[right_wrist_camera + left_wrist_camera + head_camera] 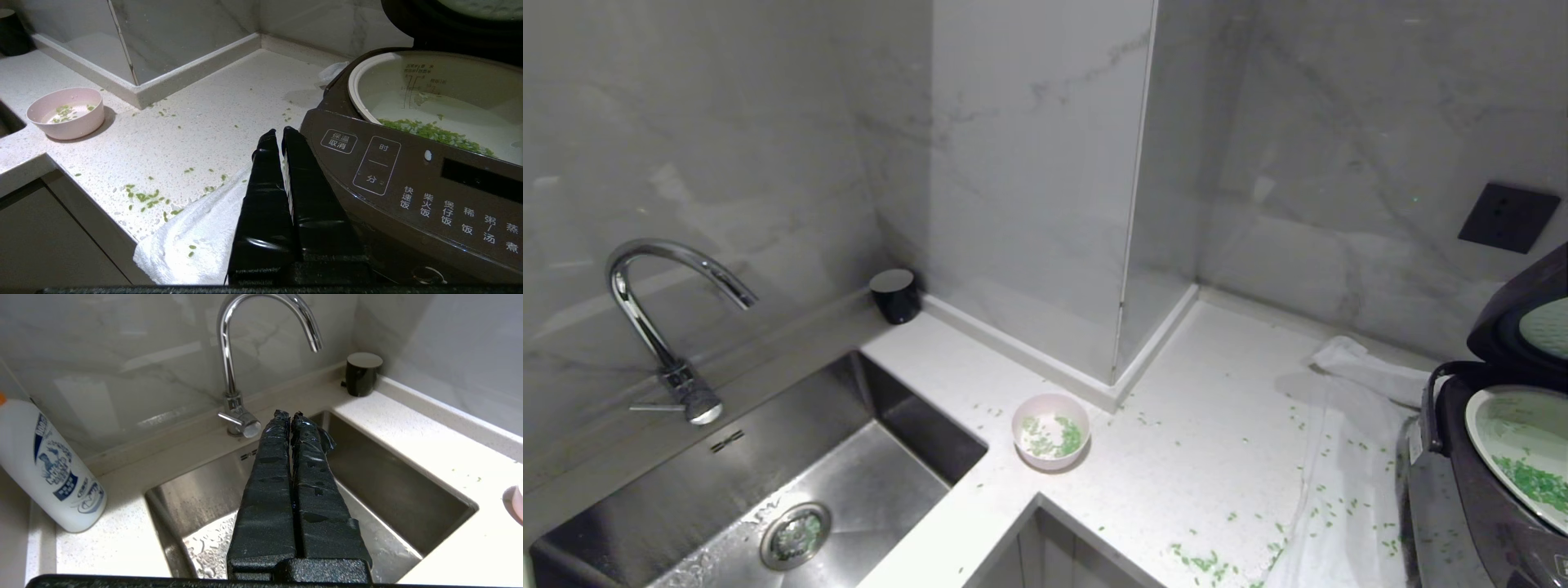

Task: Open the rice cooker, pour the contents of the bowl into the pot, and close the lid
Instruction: Pour the water from the bowl into the rice cooker

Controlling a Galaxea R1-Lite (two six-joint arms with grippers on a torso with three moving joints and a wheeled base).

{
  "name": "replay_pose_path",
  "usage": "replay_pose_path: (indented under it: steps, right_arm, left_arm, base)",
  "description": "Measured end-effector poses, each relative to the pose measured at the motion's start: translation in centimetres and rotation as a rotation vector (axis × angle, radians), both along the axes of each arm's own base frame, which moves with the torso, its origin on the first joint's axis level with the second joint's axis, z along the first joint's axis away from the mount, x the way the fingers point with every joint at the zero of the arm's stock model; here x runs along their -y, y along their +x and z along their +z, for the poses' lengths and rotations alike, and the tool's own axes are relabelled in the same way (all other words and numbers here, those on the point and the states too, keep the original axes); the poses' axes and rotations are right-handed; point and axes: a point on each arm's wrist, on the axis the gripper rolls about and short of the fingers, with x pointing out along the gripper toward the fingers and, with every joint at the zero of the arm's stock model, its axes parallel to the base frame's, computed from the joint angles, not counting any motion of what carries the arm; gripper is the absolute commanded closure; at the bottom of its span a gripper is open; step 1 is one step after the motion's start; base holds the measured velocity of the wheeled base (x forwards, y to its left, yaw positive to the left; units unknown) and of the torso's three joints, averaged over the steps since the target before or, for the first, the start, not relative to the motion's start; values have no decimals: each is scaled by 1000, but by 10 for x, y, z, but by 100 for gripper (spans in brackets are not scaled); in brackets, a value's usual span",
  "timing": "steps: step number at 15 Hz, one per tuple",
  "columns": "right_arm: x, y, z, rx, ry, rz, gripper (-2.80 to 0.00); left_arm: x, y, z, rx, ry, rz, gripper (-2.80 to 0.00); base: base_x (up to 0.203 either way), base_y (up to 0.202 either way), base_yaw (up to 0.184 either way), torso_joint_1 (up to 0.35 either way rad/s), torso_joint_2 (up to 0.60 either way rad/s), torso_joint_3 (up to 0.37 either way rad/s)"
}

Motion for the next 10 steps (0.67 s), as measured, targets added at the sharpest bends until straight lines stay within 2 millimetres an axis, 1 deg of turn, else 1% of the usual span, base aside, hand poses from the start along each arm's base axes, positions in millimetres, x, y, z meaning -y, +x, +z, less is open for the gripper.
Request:
replay_pose_path:
  steps: [3,7,10]
  right_arm:
    - [0,0,0,0,0,0,0]
    - [0,0,0,0,0,0,0]
    - [0,0,0,0,0,0,0]
  left_arm:
    - [1,-4,-7,10,7,-20,0]
    - [4,-3,-18,-17,10,-152,0]
    - [3,-2,-20,-22,16,-268,0]
  base:
    - [0,0,0,0,0,0]
    - [0,0,0,0,0,0]
    - [0,0,0,0,0,0]
